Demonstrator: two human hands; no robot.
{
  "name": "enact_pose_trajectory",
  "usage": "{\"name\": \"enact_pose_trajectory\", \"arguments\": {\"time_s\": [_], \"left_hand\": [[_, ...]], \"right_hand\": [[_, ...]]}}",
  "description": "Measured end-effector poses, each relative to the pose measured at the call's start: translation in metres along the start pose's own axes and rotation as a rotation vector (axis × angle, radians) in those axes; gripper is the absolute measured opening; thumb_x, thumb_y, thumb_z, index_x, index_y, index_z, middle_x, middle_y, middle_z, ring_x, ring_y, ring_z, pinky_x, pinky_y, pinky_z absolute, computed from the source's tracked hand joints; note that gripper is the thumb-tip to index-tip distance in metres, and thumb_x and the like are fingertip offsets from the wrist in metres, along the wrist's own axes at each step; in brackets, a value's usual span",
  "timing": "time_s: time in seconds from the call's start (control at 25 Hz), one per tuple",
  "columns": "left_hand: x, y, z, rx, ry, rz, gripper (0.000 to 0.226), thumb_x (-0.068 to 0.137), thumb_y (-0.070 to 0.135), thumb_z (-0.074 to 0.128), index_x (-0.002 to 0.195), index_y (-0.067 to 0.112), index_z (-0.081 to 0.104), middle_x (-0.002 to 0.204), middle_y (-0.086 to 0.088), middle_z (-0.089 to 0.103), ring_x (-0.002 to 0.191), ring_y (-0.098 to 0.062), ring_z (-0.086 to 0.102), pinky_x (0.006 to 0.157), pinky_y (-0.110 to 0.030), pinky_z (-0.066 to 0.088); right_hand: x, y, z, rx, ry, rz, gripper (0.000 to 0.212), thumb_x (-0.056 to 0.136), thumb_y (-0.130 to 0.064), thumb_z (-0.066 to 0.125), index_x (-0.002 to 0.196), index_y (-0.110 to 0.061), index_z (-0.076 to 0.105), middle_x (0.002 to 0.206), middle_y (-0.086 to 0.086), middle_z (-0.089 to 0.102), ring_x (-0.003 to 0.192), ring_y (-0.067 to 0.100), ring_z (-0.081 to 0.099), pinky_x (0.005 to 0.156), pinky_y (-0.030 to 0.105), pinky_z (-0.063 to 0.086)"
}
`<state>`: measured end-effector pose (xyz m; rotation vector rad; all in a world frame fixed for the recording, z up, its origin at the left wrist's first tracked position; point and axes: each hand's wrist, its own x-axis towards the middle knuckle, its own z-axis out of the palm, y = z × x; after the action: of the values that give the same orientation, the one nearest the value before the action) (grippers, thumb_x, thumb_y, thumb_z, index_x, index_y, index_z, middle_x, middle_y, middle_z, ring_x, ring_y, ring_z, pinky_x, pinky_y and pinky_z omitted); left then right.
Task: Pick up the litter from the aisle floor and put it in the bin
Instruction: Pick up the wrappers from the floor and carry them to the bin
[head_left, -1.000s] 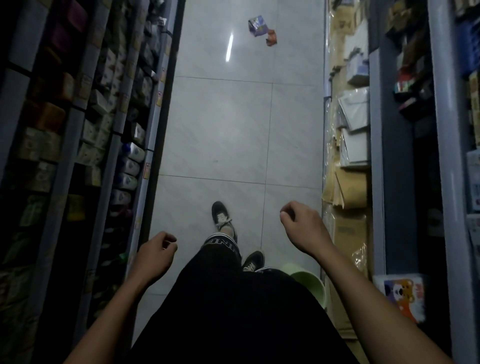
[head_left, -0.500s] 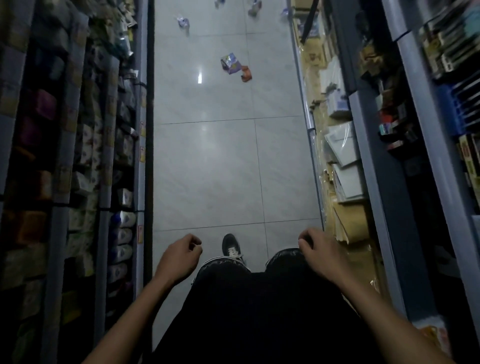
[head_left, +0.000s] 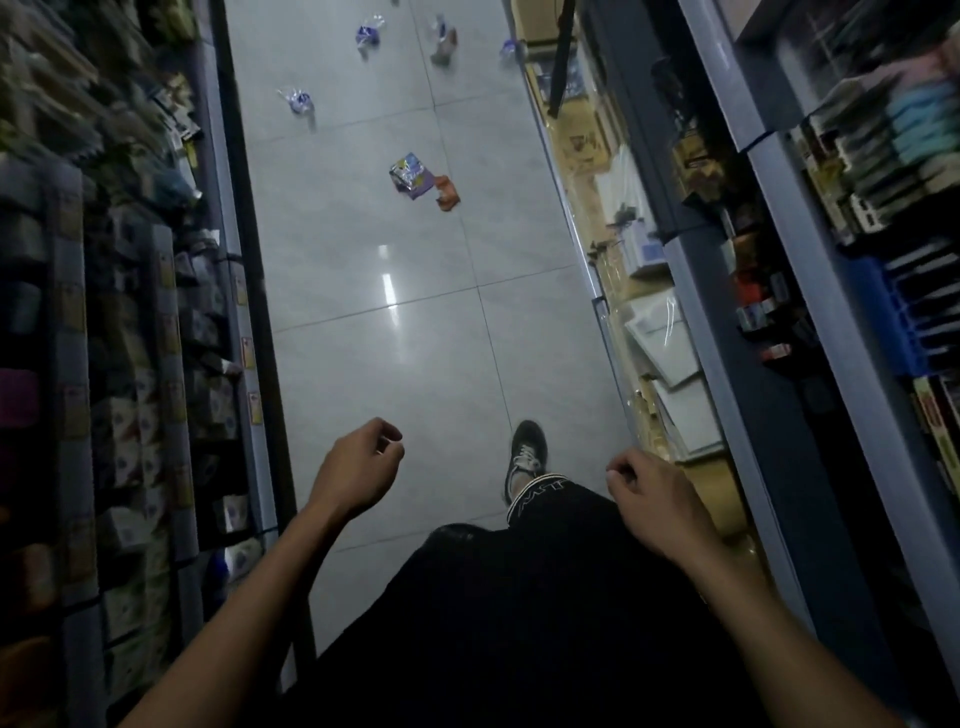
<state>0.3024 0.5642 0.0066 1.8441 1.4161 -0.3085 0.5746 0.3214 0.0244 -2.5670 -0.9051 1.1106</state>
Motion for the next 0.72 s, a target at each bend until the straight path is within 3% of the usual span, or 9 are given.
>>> {"name": "enact_pose_trajectory", "arguments": {"time_s": [0.48,0.72], "left_hand": [[0.122,0.046,-0.077,-0.165,0.078,-0.284,0.015,0.094,0.031,0.057,0.105,0.027,0.067,0.101,0.008,0.071,0.091,-0.011,0.064,0.082,-0.035,0.053],[0.241,0.058,-0.163,-0.206,0.038,-0.279,0.017,0.094,0.03,0.056,0.107,0.026,0.067,0.103,0.006,0.07,0.093,-0.012,0.064,0.085,-0.037,0.053]], "right_hand": [[0.255,-0.179,-0.127,-0.114,-0.075,-0.269,0.017,0.1,-0.032,0.053,0.103,-0.022,0.067,0.098,-0.006,0.064,0.088,0.015,0.06,0.078,0.037,0.053],[0.352,-0.27,-0.159,-0.13,-0.064,-0.22,0.018,0.1,-0.034,0.052,0.103,-0.024,0.066,0.099,-0.008,0.064,0.088,0.014,0.061,0.08,0.04,0.055]]}}
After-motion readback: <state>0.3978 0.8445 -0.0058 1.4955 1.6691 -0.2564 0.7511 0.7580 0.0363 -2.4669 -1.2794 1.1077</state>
